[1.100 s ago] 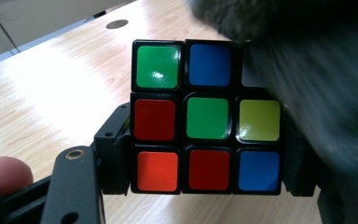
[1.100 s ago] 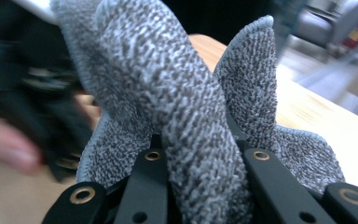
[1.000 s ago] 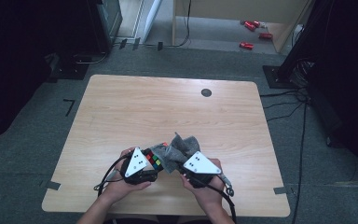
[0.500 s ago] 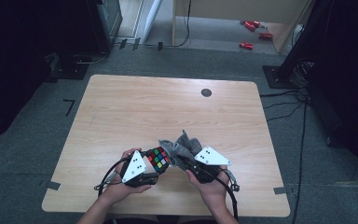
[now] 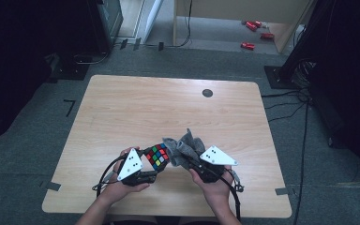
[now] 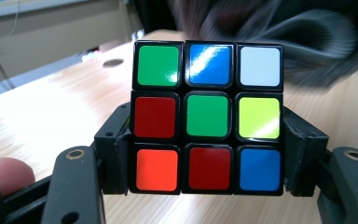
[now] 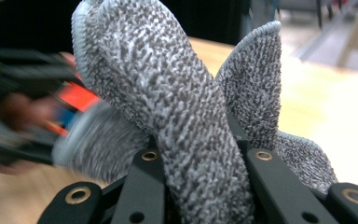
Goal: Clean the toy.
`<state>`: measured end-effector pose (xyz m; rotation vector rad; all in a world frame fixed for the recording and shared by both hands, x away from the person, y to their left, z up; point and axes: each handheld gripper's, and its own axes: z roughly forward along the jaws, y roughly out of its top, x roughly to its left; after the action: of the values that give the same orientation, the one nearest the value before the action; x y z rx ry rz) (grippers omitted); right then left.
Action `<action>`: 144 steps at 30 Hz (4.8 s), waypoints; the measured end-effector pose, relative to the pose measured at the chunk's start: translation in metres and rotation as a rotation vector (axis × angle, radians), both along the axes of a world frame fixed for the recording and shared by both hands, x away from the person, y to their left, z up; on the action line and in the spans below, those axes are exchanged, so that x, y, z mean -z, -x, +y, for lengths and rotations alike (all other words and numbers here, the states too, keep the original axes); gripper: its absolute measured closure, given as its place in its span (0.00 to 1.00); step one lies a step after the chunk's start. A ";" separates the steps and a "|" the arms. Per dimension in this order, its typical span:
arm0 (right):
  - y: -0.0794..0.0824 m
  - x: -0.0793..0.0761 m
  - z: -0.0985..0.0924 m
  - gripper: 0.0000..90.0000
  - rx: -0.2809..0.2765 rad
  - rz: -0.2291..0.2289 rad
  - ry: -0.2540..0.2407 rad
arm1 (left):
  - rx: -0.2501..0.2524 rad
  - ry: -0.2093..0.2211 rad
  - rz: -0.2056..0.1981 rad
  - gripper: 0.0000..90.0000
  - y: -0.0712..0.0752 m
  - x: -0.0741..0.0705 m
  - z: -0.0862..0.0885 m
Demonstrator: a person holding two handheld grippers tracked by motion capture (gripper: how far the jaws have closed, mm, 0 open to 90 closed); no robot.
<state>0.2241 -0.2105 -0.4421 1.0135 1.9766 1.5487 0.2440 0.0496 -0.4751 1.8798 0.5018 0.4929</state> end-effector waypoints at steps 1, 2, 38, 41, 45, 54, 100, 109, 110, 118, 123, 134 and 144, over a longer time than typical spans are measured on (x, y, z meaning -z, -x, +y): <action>0.003 -0.004 0.004 0.85 -0.026 -0.026 -0.005 | 0.001 -0.002 0.005 0.38 0.000 0.001 0.000; 0.006 -0.007 0.008 0.85 -0.055 -0.043 -0.009 | 0.005 0.000 0.007 0.38 0.001 0.001 -0.001; -0.014 0.009 -0.032 0.85 0.116 0.042 -0.001 | -0.159 0.003 0.091 0.38 -0.019 0.003 0.009; -0.017 0.011 -0.039 0.85 0.142 0.048 0.007 | -0.206 -0.020 0.119 0.38 -0.023 0.007 0.010; -0.022 0.015 -0.048 0.85 0.176 0.052 0.033 | -0.273 -0.042 0.176 0.38 -0.032 0.011 0.012; -0.039 0.044 -0.072 0.84 0.283 0.139 0.126 | -0.344 -0.060 0.228 0.38 -0.049 0.022 0.017; -0.042 0.043 -0.094 0.22 0.315 0.179 0.071 | -0.366 -0.015 0.241 0.12 -0.050 0.020 0.029; -0.026 0.023 -0.148 0.22 0.361 0.181 0.079 | -0.411 0.014 0.235 0.11 -0.036 0.005 0.060; -0.023 0.022 -0.156 0.22 0.370 0.186 0.075 | -0.415 0.004 0.231 0.11 -0.033 0.005 0.063; 0.003 0.034 -0.205 0.22 0.425 0.229 0.092 | -0.462 0.056 0.258 0.10 -0.011 0.014 0.106; 0.016 0.048 -0.225 0.23 0.446 0.271 0.102 | -0.534 0.027 0.296 0.10 0.002 0.021 0.134; 0.038 0.072 -0.242 0.23 0.457 0.355 0.164 | -0.666 -0.049 0.369 0.10 0.020 0.035 0.181; 0.039 0.083 -0.228 0.22 0.439 0.371 0.264 | -0.688 -0.202 0.418 0.10 0.018 0.043 0.179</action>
<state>0.1850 -0.4389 -0.5249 1.5727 1.9417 0.8888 0.2261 0.2285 -0.5176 1.9812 1.4469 0.6082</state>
